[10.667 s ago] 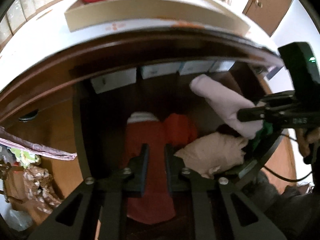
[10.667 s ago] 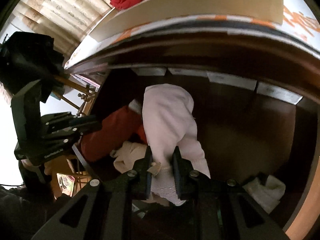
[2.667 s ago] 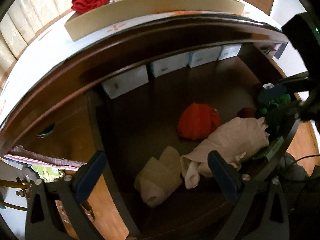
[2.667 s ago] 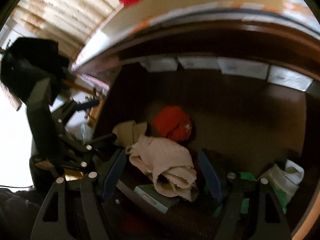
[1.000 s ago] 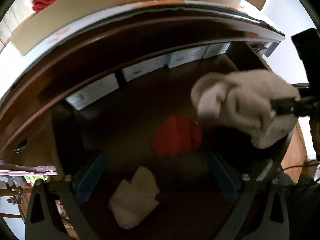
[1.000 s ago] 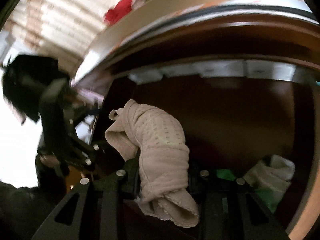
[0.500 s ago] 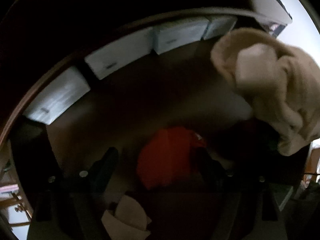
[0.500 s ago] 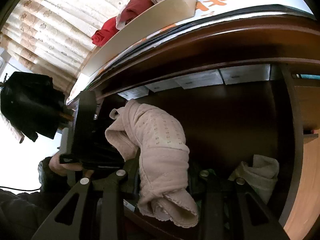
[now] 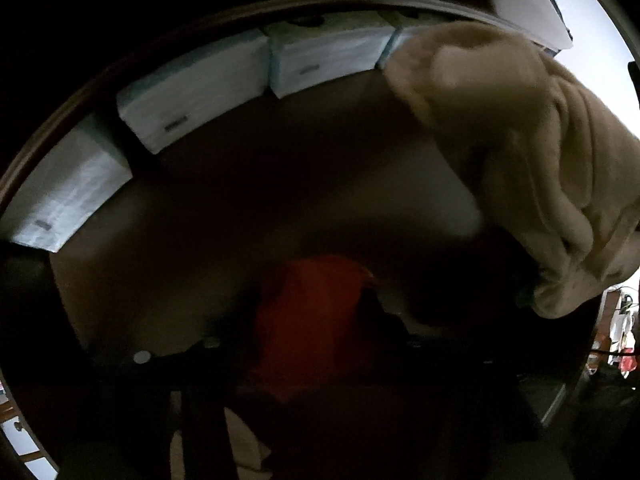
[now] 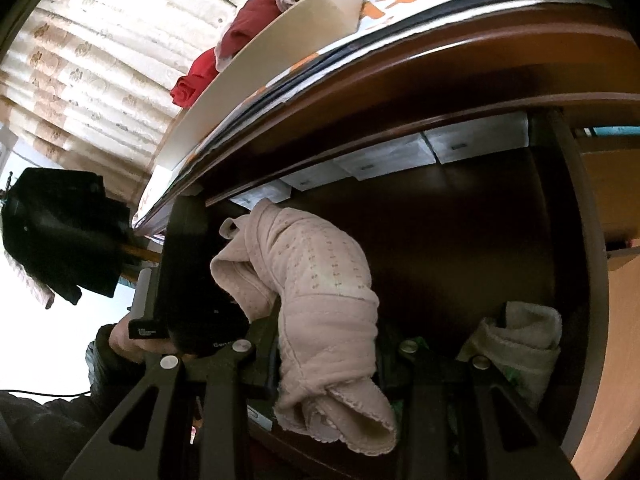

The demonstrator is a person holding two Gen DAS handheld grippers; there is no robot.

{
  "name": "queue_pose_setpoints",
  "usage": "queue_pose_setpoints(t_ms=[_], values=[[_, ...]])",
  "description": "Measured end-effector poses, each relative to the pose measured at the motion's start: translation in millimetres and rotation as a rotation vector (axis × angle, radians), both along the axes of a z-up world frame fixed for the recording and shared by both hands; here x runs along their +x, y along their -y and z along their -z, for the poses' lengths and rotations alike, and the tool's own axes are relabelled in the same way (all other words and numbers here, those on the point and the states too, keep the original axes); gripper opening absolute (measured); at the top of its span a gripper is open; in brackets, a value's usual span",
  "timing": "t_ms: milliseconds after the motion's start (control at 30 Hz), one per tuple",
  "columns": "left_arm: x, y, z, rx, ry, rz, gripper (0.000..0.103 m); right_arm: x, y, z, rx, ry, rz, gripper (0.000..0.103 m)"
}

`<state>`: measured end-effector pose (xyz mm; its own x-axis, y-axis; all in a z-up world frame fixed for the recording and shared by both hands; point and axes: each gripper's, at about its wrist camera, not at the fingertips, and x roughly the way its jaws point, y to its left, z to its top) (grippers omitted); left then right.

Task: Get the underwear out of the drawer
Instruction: 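Lift the pink dotted garment out with the right tool while the left tool grasps the red cloth, then carry the pink garment and red cloth over the tray with both tools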

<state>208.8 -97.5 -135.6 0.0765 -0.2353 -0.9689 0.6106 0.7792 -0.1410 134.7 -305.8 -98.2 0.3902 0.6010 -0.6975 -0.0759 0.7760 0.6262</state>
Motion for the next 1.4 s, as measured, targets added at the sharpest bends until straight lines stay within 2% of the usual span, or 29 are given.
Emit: queue_pose_setpoints(t_ms=[100,200,333,733,800,933,1400], values=[[-3,-3,-5,-0.029,0.015,-0.012,0.032,0,2,-3,0.015,0.016,0.011,0.036],[-6,-11,-15,-0.063,0.061,-0.045,0.029,-2,6,-9,0.034,0.043,0.03,0.036],[-17,-22,-37,-0.136,0.098,-0.065,0.029,-5,12,-16,0.057,0.06,0.053,0.036],[-53,-42,-102,-0.206,0.25,-0.033,0.029,-19,13,-53,0.083,0.139,0.063,0.036],[-56,-20,-114,-0.225,0.273,-0.04,0.029,-19,14,-58,0.084,0.151,0.063,0.036],[-51,-22,-137,-0.256,0.324,-0.059,0.029,-17,15,-71,0.082,0.181,0.058,0.036],[-16,-51,-209,-0.278,0.518,-0.118,0.029,9,21,-135,0.094,0.335,0.094,0.036]])
